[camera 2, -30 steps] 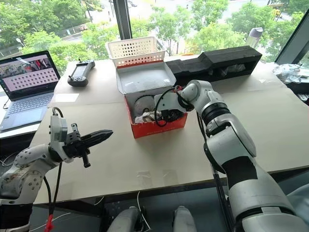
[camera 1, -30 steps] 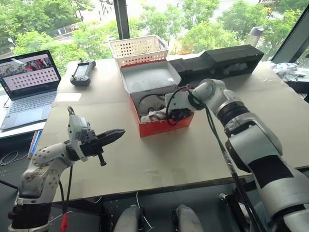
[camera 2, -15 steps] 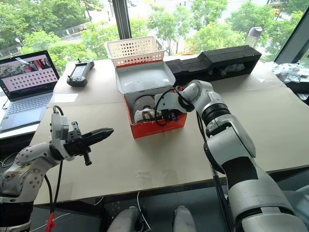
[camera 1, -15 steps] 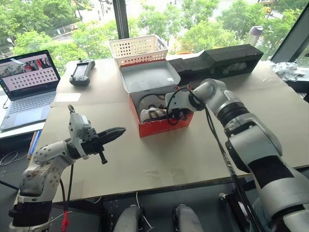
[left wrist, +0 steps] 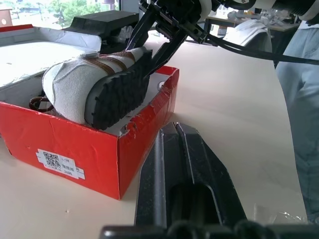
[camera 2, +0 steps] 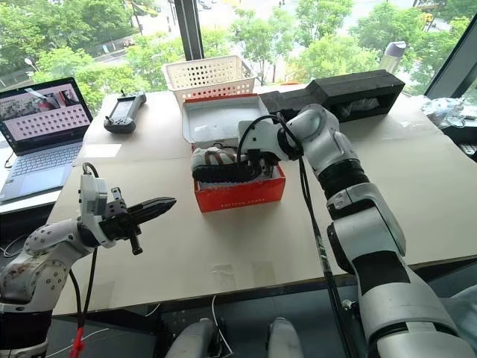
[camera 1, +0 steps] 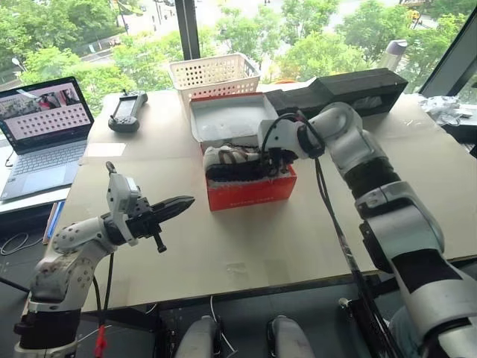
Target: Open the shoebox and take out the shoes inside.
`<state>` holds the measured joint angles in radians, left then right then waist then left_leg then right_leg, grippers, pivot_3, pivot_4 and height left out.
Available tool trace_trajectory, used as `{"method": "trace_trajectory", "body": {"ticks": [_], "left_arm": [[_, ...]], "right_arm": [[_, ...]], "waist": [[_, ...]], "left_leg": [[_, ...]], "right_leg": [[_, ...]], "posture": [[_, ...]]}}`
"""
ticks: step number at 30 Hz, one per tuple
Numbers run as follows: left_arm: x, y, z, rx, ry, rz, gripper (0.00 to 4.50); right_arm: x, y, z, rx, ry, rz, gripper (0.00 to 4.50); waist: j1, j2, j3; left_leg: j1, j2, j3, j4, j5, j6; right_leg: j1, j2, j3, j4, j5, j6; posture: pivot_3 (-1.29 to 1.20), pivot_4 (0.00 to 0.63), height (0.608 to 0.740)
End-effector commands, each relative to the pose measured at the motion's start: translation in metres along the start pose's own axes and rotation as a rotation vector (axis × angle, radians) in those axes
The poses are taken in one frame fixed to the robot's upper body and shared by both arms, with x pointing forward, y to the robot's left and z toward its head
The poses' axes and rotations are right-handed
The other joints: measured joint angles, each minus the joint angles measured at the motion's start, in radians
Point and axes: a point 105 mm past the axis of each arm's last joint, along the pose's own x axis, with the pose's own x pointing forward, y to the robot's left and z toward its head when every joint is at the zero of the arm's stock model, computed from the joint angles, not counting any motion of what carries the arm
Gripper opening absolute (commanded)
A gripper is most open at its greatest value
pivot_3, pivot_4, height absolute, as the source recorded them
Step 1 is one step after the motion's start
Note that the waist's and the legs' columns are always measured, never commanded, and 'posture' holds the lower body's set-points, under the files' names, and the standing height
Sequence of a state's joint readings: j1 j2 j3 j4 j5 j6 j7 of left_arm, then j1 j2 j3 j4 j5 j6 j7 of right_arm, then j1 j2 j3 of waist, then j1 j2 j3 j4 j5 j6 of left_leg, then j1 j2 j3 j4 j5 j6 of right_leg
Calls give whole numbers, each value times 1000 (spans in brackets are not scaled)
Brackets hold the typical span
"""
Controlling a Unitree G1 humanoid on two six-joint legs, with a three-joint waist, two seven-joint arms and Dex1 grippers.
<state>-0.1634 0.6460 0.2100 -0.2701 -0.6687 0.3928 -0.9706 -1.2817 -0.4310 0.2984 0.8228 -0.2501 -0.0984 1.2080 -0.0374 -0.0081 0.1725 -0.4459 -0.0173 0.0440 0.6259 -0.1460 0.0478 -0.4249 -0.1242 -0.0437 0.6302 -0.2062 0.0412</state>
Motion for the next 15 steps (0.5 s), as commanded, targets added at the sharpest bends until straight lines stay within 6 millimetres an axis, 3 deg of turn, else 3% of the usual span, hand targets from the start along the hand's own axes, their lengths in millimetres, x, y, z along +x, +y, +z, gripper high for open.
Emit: {"method": "trace_trajectory", "body": {"ticks": [1,6,9,11,15], "left_arm": [[1,-4,8,41,-18,-12,0],[2,-3,7,38,-14,-15,0],[2,-3,7,38,-15,-19,0],[3,-3,8,37,-18,-22,0],[4,-3,9,36,-33,-26,0]], "right_arm": [[-35,-30,17,43,-67,-191,1726],[-70,-31,25,212,-183,-315,1726],[-99,-43,15,319,-199,-471,1726],[-122,-53,-3,380,-167,-612,1726],[-154,-53,-62,414,81,-851,1726]], "waist": [[2,0,0],[18,0,0],[21,0,0],[24,0,0],[37,0,0]], "left_leg": [[0,0,0,0,0,0],[0,1,0,0,0,0],[0,1,0,0,0,0],[0,1,1,0,-1,-1],[-1,0,1,0,-1,0]], "right_leg": [[0,0,0,0,0,0],[0,-1,0,-1,0,0],[0,-1,0,0,0,0],[0,-2,-1,-1,0,0],[0,-5,-3,-3,-2,-4]], "posture": [[0,150,732],[0,150,732],[0,150,732],[0,150,732],[0,150,732]]}}
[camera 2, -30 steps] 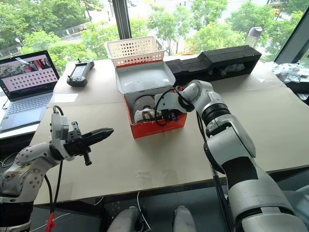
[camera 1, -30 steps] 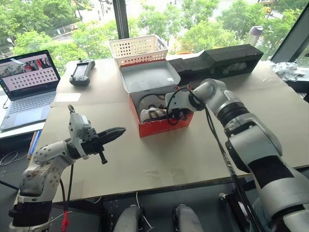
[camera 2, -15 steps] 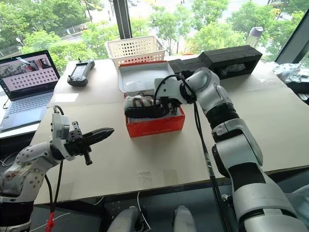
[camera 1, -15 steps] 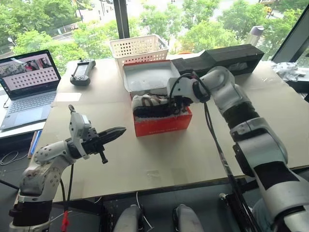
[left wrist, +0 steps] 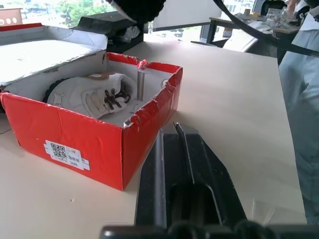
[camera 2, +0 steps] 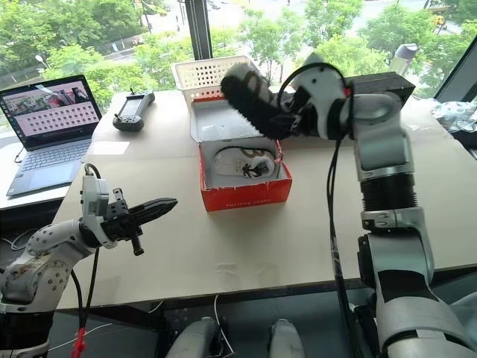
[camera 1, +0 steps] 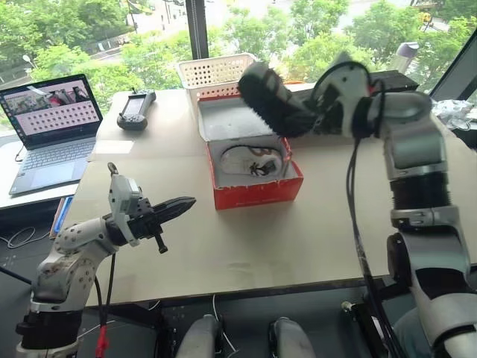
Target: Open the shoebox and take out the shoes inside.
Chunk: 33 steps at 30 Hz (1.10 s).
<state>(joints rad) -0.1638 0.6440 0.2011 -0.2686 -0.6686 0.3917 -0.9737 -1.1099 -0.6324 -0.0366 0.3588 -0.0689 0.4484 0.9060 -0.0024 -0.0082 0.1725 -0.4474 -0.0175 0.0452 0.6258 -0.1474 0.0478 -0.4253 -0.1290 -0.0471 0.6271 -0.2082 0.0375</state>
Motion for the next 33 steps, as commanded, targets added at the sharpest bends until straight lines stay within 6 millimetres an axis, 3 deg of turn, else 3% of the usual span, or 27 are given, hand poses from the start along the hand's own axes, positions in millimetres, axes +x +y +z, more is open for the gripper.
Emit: {"method": "trace_trajectory", "body": {"ticks": [1,3,5,14,22,25,31,33], "left_arm": [[2,-2,11,41,-36,-17,0],[3,-3,11,40,-40,-19,0],[3,-4,10,39,-43,-21,0],[4,-5,9,42,-56,-19,0],[3,-5,9,42,-55,-7,0],[3,-4,8,41,-54,-2,0],[3,-3,8,40,-53,2,0],[4,-2,8,40,-53,1,0]], "right_arm": [[-26,-42,-32,-45,127,-293,1726],[-35,-53,-56,-97,238,-401,1726],[-46,-56,-99,-202,454,-500,1726],[-73,-22,-227,-445,970,-494,1726],[-63,11,-253,-365,1009,-341,1726],[-57,29,-259,-205,985,-287,2473],[-48,52,-261,21,945,-212,4415],[-44,56,-257,89,916,-195,4464]], "waist": [[3,0,0],[3,0,0],[0,0,0],[-17,-1,0],[-14,-13,-7],[-16,-16,-9],[-21,-20,-11],[-25,-21,-13]], "left_leg": [[0,0,0,0,0,0],[-1,0,2,0,0,1],[-1,0,3,0,0,1],[0,0,7,1,4,9],[4,1,7,4,2,7],[5,1,7,4,0,5],[7,4,7,3,-1,4],[7,6,7,2,-1,4]], "right_leg": [[0,0,0,-1,0,-1],[0,-1,1,-1,-1,-2],[0,-1,2,-1,-1,-2],[0,1,6,0,0,0],[5,2,6,-2,0,4],[5,1,6,-4,0,5],[6,2,6,-4,0,5],[6,5,7,-4,0,3]], "posture": [[0,150,732],[0,150,732],[0,150,732],[0,150,732],[0,150,732],[0,150,732],[0,150,732],[0,150,732]]}}
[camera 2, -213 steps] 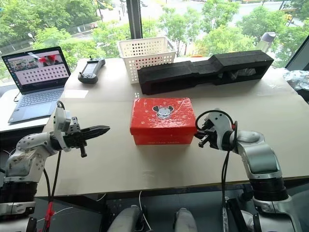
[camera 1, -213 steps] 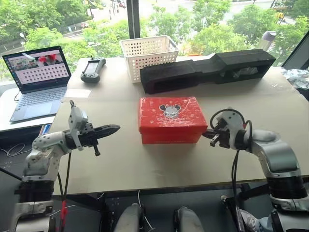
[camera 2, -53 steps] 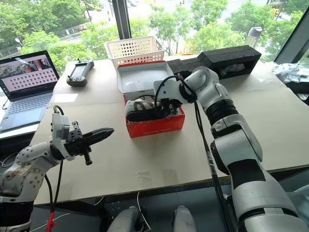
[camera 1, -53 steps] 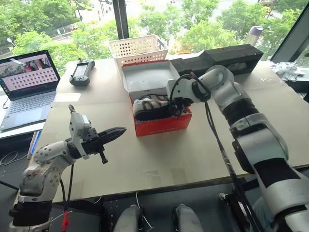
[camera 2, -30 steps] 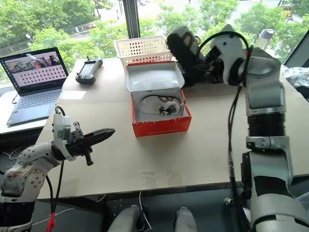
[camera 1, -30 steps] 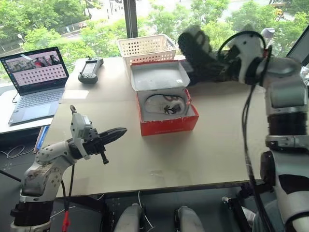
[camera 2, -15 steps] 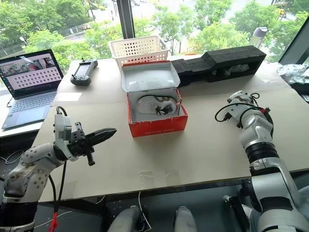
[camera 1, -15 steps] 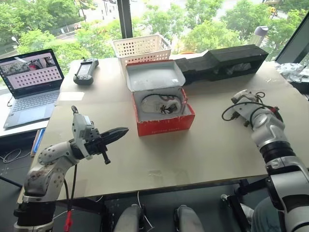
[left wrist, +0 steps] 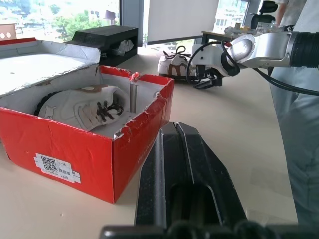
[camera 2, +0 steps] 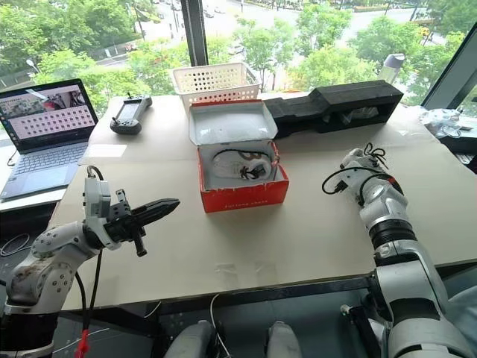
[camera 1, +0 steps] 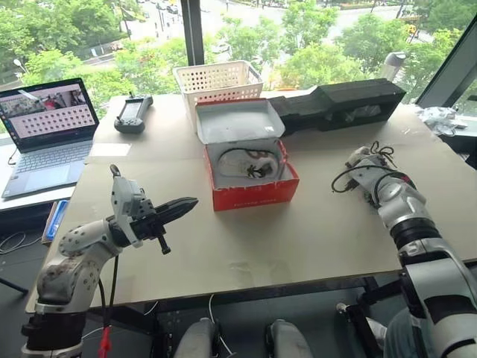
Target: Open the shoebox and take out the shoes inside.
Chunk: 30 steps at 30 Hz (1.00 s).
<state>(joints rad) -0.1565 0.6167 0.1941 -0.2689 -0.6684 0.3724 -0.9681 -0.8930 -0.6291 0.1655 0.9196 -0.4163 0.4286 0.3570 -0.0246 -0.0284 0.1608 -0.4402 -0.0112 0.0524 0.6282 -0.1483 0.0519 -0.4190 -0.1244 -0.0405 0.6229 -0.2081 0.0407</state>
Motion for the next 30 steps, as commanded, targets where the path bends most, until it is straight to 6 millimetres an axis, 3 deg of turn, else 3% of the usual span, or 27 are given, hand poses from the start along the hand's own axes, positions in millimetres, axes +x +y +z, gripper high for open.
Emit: {"method": "trace_trajectory", "body": {"ticks": [1,9,20,23,25,28,30], "left_arm": [[2,0,10,49,-26,0,0],[2,2,10,51,-21,-3,0],[3,3,11,56,-19,-5,0],[3,3,12,59,-17,0,0],[2,3,12,60,-14,4,0],[1,2,12,61,-13,12,0],[1,2,12,61,-13,14,0]], "right_arm": [[2,45,-6,121,19,223,4464],[-17,17,12,216,-61,245,4464],[-71,-22,61,272,-256,285,4464],[-101,-44,93,218,-374,273,4464],[-121,-43,120,172,-484,313,4464],[-141,-19,162,120,-642,415,4464],[-144,-7,181,88,-698,444,4464]], "waist": [[-6,-2,-1],[-19,-3,-2],[3,8,5],[10,10,7],[9,11,7],[6,11,7],[6,11,7]], "left_leg": [[0,2,0,0,0,0],[0,13,3,-1,-2,-3],[-4,13,6,-1,-2,-4],[-7,13,6,-1,-2,-4],[-10,13,7,0,-2,-4],[-13,15,9,0,-1,-3],[-12,17,9,1,-1,-2]], "right_leg": [[1,2,0,0,0,-1],[-2,12,2,1,-2,-7],[-7,11,3,1,-2,-7],[-10,11,3,1,0,-11],[-13,11,3,2,0,-10],[-17,13,4,2,1,-9],[-17,15,4,3,5,-8]], "posture": [[0,150,732],[0,150,732],[0,150,732],[0,150,732],[0,150,732],[0,150,732],[0,150,732]]}}
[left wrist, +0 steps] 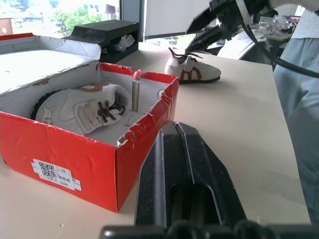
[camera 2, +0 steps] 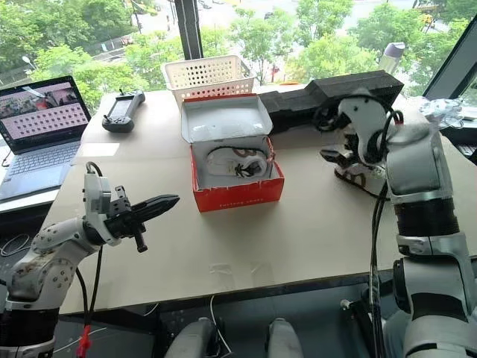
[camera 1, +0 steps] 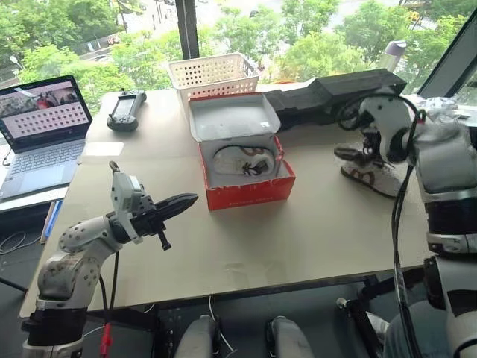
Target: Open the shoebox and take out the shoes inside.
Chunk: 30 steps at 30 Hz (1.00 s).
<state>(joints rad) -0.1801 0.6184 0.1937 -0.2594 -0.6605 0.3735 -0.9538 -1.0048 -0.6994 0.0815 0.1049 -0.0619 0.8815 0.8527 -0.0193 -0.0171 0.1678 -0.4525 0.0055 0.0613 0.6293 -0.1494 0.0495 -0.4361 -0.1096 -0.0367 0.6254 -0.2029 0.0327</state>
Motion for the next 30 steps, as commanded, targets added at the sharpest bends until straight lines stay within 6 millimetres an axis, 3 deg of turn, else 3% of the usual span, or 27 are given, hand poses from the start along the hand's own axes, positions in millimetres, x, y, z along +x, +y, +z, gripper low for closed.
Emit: {"method": "trace_trajectory", "body": {"ticks": [1,6,15,23,26,30], "left_arm": [[-1,-3,9,45,-11,0,0],[-2,-4,9,46,-10,8,0],[-5,-5,11,47,-6,25,0],[-5,-5,11,44,-2,31,0],[-6,-5,11,45,4,33,0],[-6,-5,11,46,5,34,0]], "right_arm": [[21,28,25,-75,-86,93,4464],[55,56,22,-166,-74,151,4464],[95,66,4,-402,-20,28,4464],[110,75,29,-423,-115,-52,4464],[115,91,42,-422,-160,-24,4464],[124,112,36,-437,-157,38,4464]], "waist": [[1,0,0],[10,0,0],[4,0,0],[-4,0,0],[-7,0,0],[-15,0,0]], "left_leg": [[0,0,0,0,0,0],[-4,0,1,2,1,1],[-5,-2,0,3,2,2],[-5,-1,1,3,3,2],[-5,-1,1,3,3,2],[-5,-1,0,3,3,2]], "right_leg": [[0,1,0,0,0,0],[-2,0,-1,0,1,-2],[-3,-1,-1,0,2,0],[-3,1,-1,2,3,0],[-3,1,-1,2,3,0],[-3,1,-1,3,3,0]], "posture": [[0,150,732],[0,150,732],[0,150,732],[0,150,732],[0,150,732],[0,150,732]]}}
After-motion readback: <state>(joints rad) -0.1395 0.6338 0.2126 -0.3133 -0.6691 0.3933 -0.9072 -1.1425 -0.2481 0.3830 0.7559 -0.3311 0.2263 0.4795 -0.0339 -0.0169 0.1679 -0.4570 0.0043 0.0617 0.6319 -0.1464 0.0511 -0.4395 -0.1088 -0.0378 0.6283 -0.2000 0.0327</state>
